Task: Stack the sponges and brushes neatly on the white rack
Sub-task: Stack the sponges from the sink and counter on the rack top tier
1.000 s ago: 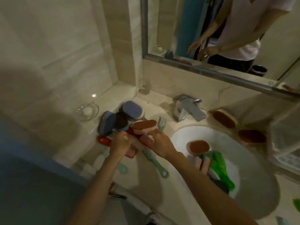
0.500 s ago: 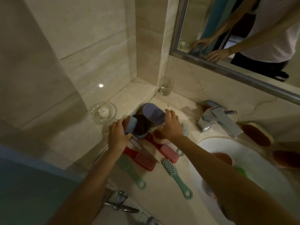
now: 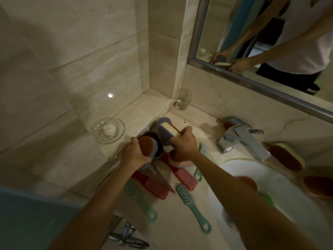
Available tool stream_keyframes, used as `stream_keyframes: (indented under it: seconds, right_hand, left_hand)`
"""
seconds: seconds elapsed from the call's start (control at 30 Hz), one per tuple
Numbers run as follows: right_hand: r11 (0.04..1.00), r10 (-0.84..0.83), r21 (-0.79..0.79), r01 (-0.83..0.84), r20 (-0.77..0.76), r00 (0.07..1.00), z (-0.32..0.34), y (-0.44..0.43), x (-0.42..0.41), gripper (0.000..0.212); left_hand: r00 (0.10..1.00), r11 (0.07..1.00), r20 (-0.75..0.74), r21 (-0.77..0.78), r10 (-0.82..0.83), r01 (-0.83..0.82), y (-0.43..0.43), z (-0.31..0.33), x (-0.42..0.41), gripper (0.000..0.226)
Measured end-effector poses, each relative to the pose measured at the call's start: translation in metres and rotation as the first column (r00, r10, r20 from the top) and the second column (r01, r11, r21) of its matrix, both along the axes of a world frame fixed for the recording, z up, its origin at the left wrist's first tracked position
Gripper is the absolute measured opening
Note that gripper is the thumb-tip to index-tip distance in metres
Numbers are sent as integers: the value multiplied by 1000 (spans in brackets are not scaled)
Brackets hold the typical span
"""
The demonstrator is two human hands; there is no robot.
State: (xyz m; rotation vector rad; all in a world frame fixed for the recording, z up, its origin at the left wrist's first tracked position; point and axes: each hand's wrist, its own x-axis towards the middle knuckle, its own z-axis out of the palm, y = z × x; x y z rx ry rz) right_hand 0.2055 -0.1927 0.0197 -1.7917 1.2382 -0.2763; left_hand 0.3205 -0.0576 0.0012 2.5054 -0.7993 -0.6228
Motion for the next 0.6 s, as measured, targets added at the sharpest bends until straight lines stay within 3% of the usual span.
stream_keyframes:
  seconds: [0.1, 0.17, 0.3, 0.47, 0.6]
  right_hand:
    - [994, 22, -110, -14, 65, 998, 15, 5, -11, 41]
    - [974, 27, -227, -7, 83, 996, 31, 8, -24, 41]
    - [908, 48, -419, 7, 121, 992, 71, 4, -65, 43]
    - [719, -73, -673, 176, 179, 981, 124, -9, -141, 45]
    - [534, -181, -800, 275, 210, 961, 161, -19, -218, 45]
  left_hand:
    - [994, 997, 84, -37, 75, -72, 1, 18, -10, 75]
    - [987, 982, 102, -151, 126, -110, 3, 35, -19, 72]
    - [984, 911, -89, -372, 155, -177, -13, 84, -47, 68]
    - [978, 838, -211, -532, 9, -123, -66, 147, -103, 62]
    - [902, 751, -351, -658, -251, -47, -110, 187, -170, 66]
